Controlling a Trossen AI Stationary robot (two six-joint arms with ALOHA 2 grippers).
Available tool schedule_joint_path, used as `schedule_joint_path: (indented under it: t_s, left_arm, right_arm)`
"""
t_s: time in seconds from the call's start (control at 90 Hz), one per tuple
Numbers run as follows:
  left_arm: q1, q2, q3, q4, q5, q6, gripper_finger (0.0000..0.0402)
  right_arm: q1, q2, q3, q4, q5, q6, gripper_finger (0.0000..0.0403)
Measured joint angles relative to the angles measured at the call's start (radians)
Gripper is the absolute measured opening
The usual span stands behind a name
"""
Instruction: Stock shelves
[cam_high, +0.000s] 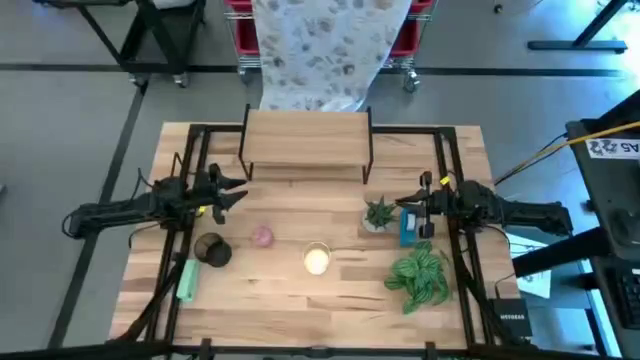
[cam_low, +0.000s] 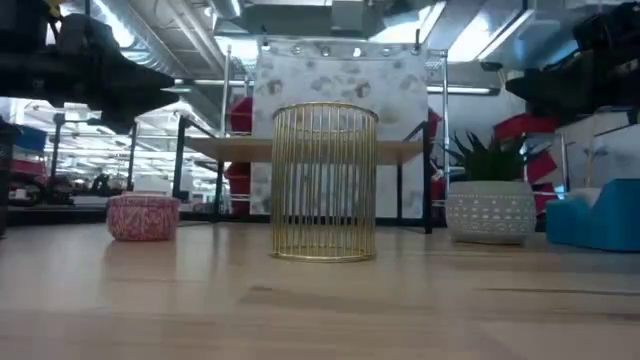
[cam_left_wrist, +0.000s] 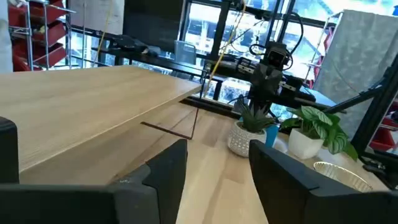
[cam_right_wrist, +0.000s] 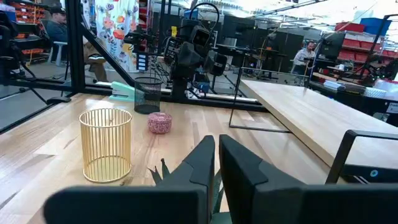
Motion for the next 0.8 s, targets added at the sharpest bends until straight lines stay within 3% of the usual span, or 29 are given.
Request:
schedule_joint_path:
  t_s: [0.122,0.489,0.8]
  left_arm:
    - [0.000,0.000,0.000,0.000,0.000,0.000,0.0158]
    - [0.000,0.000,0.000,0.000,0.000,0.000,0.0158]
    - [0.000,0.000,0.000,0.000,0.000,0.000,0.0158]
  right_arm:
    - [0.000,0.000,0.000,0.000,-0.003,0.005,0.0010]
    - [0.000,0.000,0.000,0.114,-0.048,0.275,0.0010]
    - [0.000,0.045,0.007,0.258,-0.009,0.253,0.0010]
